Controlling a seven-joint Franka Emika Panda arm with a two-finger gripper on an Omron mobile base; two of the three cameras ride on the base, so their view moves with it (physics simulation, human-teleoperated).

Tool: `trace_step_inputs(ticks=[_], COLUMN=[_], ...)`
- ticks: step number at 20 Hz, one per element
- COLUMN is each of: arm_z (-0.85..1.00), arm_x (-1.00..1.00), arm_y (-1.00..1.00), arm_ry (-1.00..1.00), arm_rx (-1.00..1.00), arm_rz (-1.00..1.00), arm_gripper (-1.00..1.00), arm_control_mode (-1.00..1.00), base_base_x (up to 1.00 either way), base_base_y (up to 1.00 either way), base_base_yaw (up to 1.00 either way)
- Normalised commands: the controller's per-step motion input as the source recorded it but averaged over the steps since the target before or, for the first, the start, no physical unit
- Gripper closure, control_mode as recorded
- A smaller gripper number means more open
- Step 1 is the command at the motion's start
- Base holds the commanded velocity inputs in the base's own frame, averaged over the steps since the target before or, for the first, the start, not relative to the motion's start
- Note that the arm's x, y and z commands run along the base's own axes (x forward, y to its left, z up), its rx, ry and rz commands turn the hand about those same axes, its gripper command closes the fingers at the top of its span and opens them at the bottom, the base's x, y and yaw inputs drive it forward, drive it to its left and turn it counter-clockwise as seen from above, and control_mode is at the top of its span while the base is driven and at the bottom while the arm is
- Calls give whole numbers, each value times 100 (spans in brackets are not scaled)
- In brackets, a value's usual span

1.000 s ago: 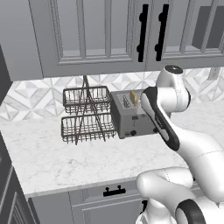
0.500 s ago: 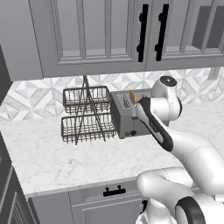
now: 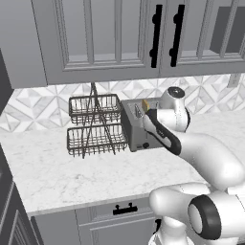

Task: Start the toaster. Once the lever pops up, take the bread to the plate on the dining counter.

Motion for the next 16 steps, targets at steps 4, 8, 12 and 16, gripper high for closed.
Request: trace_step_inputs(ticks=[4, 8, 12, 16], arm_z=[-37, -20, -16, -15], arm_x=[33, 28, 28, 25], arm_y=[11, 9, 2, 0], arm_ry=[-1, -4, -2, 0], arm_rx=[0, 0, 0, 0], arm_rz=[0, 0, 0, 0], arm_gripper=[100, 100, 100, 100], arm_control_mode=[-100, -100, -100, -100], base_base_x=[0, 0, 0, 0], base_base_y=[0, 0, 0, 0], base_base_yaw=[0, 0, 0, 0])
